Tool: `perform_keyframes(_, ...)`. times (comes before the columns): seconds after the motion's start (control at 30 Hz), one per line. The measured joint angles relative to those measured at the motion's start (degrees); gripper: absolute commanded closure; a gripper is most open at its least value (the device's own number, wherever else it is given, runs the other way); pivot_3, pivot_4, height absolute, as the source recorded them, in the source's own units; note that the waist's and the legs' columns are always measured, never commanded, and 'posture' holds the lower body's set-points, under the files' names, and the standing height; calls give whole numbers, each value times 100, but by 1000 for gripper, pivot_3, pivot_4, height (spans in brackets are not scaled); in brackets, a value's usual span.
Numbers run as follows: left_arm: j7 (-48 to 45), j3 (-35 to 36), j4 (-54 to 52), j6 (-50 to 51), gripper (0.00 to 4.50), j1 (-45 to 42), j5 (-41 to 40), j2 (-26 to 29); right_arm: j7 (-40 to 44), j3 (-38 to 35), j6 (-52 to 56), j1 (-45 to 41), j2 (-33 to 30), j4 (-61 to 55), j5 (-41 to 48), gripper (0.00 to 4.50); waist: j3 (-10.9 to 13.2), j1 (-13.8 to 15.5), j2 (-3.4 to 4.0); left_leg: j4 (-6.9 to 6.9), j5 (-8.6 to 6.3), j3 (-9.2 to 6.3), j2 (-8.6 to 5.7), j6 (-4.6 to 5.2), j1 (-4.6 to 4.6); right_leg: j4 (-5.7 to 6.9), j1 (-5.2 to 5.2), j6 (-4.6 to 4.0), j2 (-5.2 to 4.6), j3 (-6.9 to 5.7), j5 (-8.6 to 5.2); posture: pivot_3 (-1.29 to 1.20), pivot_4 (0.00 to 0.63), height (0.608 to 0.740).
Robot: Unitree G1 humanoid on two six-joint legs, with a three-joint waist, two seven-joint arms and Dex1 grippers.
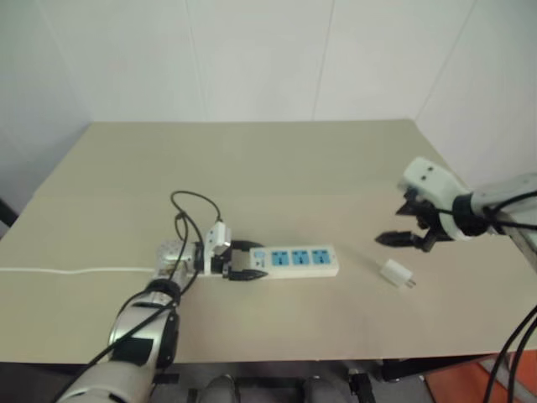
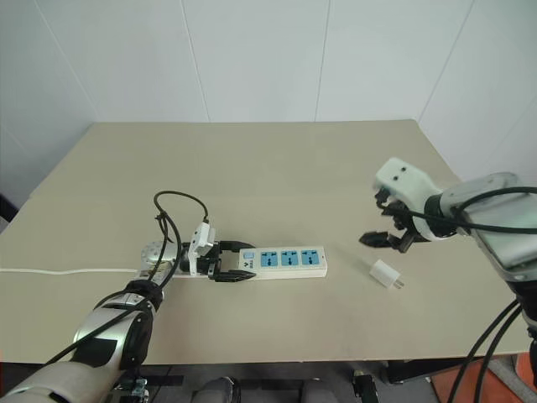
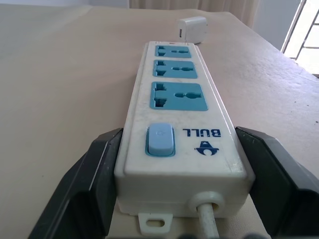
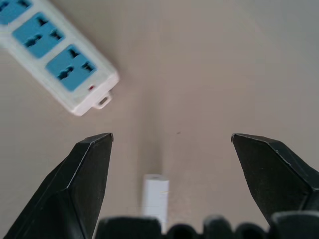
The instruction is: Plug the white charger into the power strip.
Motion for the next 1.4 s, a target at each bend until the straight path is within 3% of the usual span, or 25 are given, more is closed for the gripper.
perform_keyframes(0.13, -60, -26, -26, -7, 1255, -4, 0, -77, 537, 910, 45, -401, -86, 303, -265, 0, 0, 27, 0, 5, -1, 1, -5, 0, -14, -4, -7, 4, -6, 0, -1, 0, 150, 740)
perform_keyframes(0.33, -139, -77, -45, -8, 1255, -3, -1, -136, 602, 1504, 90, -464, 249, 980, -679, 0, 0, 34, 0, 7, 0, 1, -5, 0, -12, 10, -14, 3, -5, 0, -1, 0, 150, 740)
perform_keyframes(1.1, -155, -260, -162, 4, 1255, 16, -102, -127, 802, 1961, -166, -465, 966, 2317, -1573, 0, 0, 28, 1, 11, 0, 0, -5, 0, -19, 15, -21, 3, -4, 0, 0, 0, 150, 740)
perform_keyframes(1.2, -156, -251, -162, 3, 1255, 21, -101, -125, 814, 1961, -213, -464, 1001, 2358, -1619, 557, -1, 24, 1, 11, 0, 0, -5, 0, -19, 15, -22, 3, -3, 0, 0, 0, 150, 740)
perform_keyframes(1.4, -152, -240, -261, 2, 1255, 84, -106, -124, 889, 1976, -222, -458, 1009, 2356, -1708, 2502, -1, 17, 2, 11, 0, 0, -5, 0, -18, 15, -21, 3, -3, 0, 0, 0, 150, 740)
